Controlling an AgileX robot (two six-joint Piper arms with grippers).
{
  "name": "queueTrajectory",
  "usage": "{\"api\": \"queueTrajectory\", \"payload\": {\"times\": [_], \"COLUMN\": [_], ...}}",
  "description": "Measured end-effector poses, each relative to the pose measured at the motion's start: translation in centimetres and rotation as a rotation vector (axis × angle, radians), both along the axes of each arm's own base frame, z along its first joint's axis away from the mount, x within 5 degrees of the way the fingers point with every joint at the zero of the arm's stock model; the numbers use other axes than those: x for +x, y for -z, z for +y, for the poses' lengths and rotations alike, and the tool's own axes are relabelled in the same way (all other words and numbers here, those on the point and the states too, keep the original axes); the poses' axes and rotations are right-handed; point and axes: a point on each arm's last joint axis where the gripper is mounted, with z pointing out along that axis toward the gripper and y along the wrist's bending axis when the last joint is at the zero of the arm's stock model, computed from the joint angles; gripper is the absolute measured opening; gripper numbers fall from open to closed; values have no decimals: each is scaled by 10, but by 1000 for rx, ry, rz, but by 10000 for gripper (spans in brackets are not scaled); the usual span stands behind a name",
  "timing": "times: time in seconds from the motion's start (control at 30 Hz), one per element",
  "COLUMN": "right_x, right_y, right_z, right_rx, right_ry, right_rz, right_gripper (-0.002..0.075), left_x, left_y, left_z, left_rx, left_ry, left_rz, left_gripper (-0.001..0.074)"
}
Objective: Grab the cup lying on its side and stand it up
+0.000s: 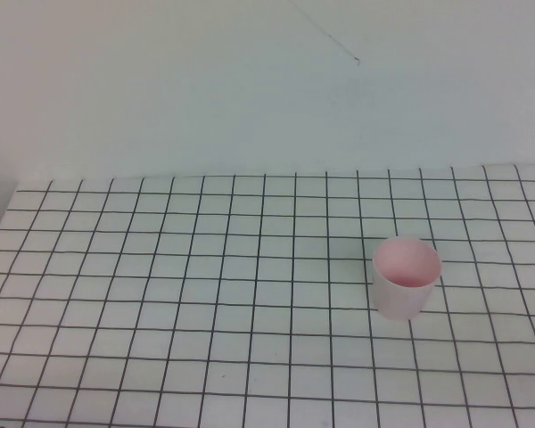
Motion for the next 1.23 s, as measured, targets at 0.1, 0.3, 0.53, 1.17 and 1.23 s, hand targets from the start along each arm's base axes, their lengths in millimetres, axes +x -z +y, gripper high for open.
{"api": "queueTrajectory", "payload": {"times": [0.1,0.3,0.53,1.17,1.23], "right_x": [1,-4,5,6,7], "right_y": [13,26,53,71,71], "right_z": [0,-3,1,1,1], "right_rx": [22,-39,-26,-72,-73], "right_ry": [34,85,57,56,55], "right_rz": [-23,-108,-41,5,1], "right_gripper": [-3,-3,-1,-1,-1], "left_x": [0,0,0,0,0], "left_y": [0,0,0,0,0], "left_z": [0,0,0,0,0], "left_rx": [0,0,0,0,0], "left_ry": [0,0,0,0,0], "left_rz": [0,0,0,0,0], "left_gripper": [1,1,1,1,1]}}
